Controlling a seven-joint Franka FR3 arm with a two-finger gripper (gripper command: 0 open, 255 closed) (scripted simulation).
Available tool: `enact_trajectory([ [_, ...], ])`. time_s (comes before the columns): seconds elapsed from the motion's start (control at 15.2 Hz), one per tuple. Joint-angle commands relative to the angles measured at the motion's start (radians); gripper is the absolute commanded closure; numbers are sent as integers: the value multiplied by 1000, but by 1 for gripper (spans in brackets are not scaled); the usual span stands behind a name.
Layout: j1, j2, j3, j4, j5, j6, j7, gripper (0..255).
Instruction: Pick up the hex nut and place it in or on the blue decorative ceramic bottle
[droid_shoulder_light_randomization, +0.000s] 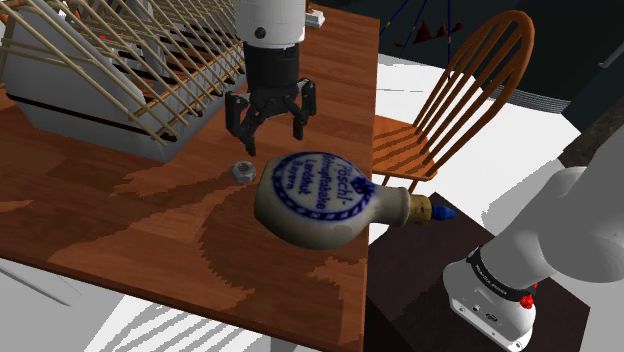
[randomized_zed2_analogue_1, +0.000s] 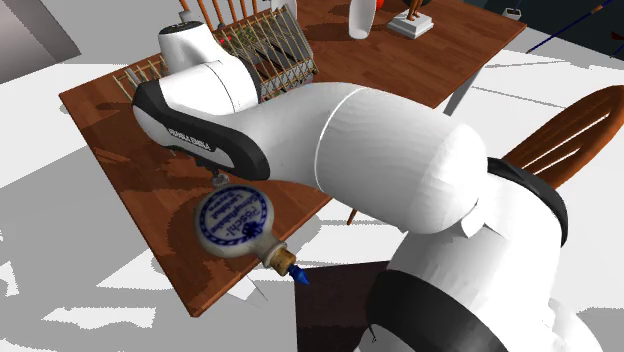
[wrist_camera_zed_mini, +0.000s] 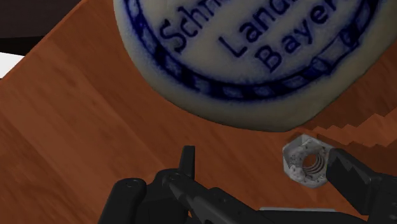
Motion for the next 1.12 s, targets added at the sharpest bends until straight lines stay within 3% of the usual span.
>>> enact_trajectory([
  [0.0, 29, 88, 15, 89, -39, -5, 54, 0],
  [0.2, 73, 191, 21, 204, -84, -23, 108, 0],
  [0.66, 71, 188, 19, 98, -84, 80, 108, 0],
  [1.06, 71, 188, 19, 98, -84, 80, 108, 0],
])
